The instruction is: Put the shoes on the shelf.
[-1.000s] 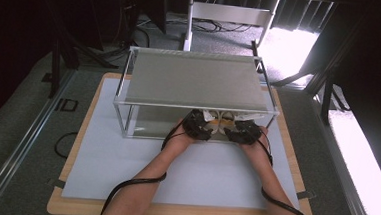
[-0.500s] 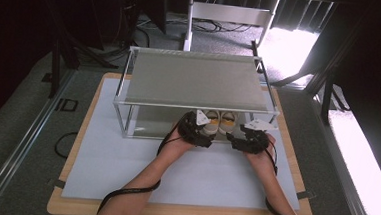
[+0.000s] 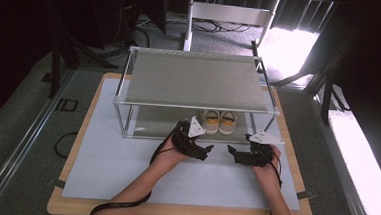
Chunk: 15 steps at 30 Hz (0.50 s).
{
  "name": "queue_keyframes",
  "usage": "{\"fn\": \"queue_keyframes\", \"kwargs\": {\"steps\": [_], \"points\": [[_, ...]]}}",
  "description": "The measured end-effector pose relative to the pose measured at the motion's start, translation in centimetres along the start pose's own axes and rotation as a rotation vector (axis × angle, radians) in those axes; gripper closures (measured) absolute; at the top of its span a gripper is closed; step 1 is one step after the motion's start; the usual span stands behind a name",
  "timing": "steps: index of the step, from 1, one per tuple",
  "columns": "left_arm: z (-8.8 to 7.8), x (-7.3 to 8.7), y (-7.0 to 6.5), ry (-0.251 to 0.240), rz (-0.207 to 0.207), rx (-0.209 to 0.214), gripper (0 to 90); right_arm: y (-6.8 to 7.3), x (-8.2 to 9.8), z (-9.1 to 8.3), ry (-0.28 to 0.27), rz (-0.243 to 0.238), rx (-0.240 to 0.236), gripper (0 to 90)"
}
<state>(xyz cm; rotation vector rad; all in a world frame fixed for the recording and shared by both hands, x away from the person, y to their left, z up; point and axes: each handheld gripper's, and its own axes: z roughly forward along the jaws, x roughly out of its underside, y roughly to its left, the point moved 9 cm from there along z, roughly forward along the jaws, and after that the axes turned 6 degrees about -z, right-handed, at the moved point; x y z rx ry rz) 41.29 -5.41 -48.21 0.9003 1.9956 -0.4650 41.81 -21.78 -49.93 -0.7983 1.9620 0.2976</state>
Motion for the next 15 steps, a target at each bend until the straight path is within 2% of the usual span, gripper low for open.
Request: {"fn": "queue_keyframes", "kwargs": {"steps": [3,7,11,14,15], "points": [[-0.7,1.0,-0.3,0.002,0.002,0.013,8.3,0.1,0.8,-0.7,-0.007,-0.009,0.000,13.3],[-1.2,2.0,-0.3,0.009,-0.008,0.009,8.3,0.0,1.6,-1.1,0.006,-0.008,0.004,12.2],[-1.9,3.4,0.3,0.005,-0.016,-0.007,8.3,-0.3,2.5,-2.0,-0.007,-0.004,0.010,10.7],[-2.1,3.7,0.6,0.003,-0.016,-0.016,8.3,-0.4,2.6,-2.2,-0.015,-0.006,0.021,10.6],[-2.6,4.5,1.0,0.007,-0.020,-0.027,8.3,-0.5,2.8,-2.5,-0.018,-0.005,0.032,10.6]]}}
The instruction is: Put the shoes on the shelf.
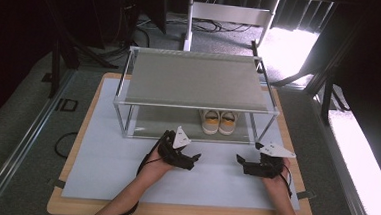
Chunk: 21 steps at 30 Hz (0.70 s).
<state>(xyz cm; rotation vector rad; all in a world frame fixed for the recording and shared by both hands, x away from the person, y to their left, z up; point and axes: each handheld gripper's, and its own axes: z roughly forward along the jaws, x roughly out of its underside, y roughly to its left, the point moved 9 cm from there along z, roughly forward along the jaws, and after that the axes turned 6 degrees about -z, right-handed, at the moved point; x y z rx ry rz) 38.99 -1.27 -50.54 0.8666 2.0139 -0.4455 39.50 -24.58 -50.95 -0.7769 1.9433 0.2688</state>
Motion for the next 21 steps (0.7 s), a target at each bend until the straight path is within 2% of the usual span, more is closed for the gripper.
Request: {"fn": "queue_keyframes", "kwargs": {"steps": [1,4,7,8,10,13,17,21], "points": [[-0.2,0.3,0.2,0.001,-0.001,-0.010,8.3,-0.4,0.5,-0.6,-0.001,-0.009,0.034,10.6],[-0.9,1.1,0.8,-0.004,-0.007,-0.022,8.3,-1.1,1.4,-1.4,0.004,-0.010,0.066,10.6],[-1.5,1.7,1.4,-0.004,-0.015,-0.032,8.3,-1.6,1.9,-1.9,0.004,0.003,0.078,10.6],[-1.9,2.2,1.8,-0.005,-0.016,-0.042,8.3,-2.3,2.5,-2.5,0.004,0.017,0.101,10.6],[-2.2,2.5,2.0,-0.002,-0.021,-0.047,8.3,-2.5,2.6,-2.6,0.007,0.017,0.106,10.6],[-3.4,3.3,3.1,-0.011,-0.034,-0.078,8.3,-3.2,3.4,-3.2,0.012,0.034,0.126,10.6],[-4.1,3.9,4.3,-0.014,-0.054,-0.101,8.3,-3.7,3.7,-3.4,0.005,0.048,0.141,10.6],[-4.9,4.5,5.3,-0.025,-0.078,-0.114,8.3,-3.8,3.8,-3.5,-0.007,0.071,0.126,10.6]]}}
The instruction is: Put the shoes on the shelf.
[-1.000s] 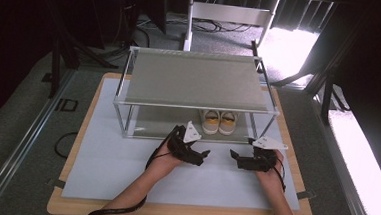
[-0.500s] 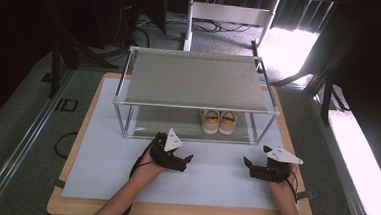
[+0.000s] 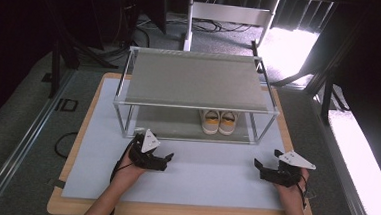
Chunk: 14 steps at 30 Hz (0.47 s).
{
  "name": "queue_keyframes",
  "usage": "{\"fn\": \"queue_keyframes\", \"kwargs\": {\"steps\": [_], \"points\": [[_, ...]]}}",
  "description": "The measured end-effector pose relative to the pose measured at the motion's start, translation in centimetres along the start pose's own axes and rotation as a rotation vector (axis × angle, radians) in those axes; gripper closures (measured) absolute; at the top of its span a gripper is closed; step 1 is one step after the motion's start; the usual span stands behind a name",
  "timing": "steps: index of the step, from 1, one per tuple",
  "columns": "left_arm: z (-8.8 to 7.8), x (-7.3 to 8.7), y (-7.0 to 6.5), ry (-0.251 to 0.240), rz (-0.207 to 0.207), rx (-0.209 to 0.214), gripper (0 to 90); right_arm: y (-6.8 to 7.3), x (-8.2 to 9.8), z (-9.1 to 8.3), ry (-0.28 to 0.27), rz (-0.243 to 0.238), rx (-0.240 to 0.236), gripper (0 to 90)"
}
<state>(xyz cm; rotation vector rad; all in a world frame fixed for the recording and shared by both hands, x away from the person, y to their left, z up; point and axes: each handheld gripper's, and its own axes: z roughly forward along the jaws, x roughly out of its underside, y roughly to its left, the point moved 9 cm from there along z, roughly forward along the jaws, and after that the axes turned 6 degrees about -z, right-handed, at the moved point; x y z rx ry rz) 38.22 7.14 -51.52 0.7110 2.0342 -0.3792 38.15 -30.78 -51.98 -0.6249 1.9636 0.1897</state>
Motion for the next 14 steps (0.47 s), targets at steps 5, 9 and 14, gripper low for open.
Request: {"fn": "queue_keyframes", "kwargs": {"steps": [5,9,14], "points": [[-0.3,0.9,0.6,-0.006,-0.028,-0.007,8.3,0.2,0.0,0.0,0.002,-0.023,0.002,10.7],[-0.4,1.8,0.5,-0.001,-0.005,-0.020,8.3,0.4,0.1,0.1,0.012,-0.042,0.009,10.7],[-0.7,2.3,0.5,-0.011,-0.002,-0.018,8.3,0.4,0.1,0.2,0.018,-0.049,0.013,10.7]]}}
